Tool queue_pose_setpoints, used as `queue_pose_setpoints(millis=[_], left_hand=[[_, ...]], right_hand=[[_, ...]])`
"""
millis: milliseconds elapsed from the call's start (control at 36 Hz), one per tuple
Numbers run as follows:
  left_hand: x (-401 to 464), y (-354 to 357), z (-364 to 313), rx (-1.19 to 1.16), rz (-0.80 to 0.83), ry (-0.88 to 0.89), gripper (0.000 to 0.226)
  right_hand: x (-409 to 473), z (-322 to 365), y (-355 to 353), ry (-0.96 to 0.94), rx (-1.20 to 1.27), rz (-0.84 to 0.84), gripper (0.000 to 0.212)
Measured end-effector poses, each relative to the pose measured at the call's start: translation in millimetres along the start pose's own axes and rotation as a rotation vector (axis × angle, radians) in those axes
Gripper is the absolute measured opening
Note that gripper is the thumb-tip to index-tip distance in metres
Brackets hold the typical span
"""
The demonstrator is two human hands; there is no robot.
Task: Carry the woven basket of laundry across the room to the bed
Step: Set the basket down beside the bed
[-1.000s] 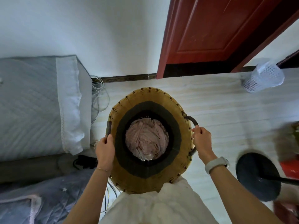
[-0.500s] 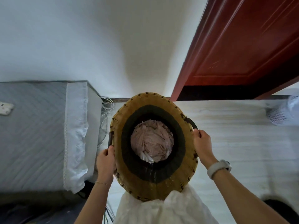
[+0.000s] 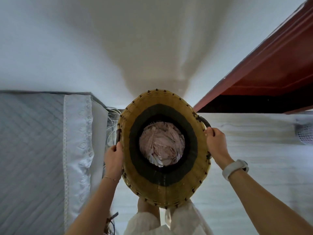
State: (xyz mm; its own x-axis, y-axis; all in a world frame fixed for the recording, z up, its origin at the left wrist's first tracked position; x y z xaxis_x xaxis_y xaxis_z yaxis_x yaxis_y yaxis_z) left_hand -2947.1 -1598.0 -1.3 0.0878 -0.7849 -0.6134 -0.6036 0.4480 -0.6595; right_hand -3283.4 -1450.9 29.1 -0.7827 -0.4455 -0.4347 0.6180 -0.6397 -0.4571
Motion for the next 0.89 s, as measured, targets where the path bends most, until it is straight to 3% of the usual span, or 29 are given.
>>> queue_pose_setpoints(millis=[444,556,611,667,750,833,889], left_hand=[[151.3,77.1,45.1,0.032,-0.108,-0.116,0.035],[159.3,71.2,32.8,0.325,-0.237,-0.119,0.034],[160.3,75.2,10.6,0.544,-0.254,-0.015,0.048],[160.4,86.9,-18.9,0.72,-0.259,0.2,0.06],[169.2,110.2,-49.8,0.87,-0.216,0.452,0.061],[197.1,130.7,-68.5,0.909,-0.126,0.528,0.061],[222.8,133.5,-74.0,0.896,-0.084,0.486,0.064]], right_hand=[[121.5,-84.9,123.5,0.027,-0.084,0.15,0.025],[127.8,-82.3,128.7,-0.043,0.002,0.128,0.035],[122.1,-90.1,125.0,-0.046,0.033,0.097,0.046],[112.4,-105.0,116.8,-0.015,0.044,0.033,0.052],[88.9,-138.4,116.8,0.093,0.045,0.015,0.052],[74.2,-169.8,130.6,0.211,0.048,0.028,0.043],[75.2,-177.9,133.0,0.288,0.039,-0.015,0.037]])
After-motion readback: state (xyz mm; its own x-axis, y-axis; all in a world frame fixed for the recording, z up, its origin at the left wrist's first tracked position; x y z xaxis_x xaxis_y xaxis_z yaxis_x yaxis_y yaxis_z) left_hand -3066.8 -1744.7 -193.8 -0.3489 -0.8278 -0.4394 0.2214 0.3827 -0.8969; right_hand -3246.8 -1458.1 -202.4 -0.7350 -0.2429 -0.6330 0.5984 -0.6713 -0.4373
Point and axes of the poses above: each hand's wrist, its own x-axis towards the middle knuckle, its own y-axis out of the palm, z = x × y, the point moved 10 cm from there along x, towards the middle knuckle, and after that the axes turned 14 degrees about x, right-handed, at the moved point
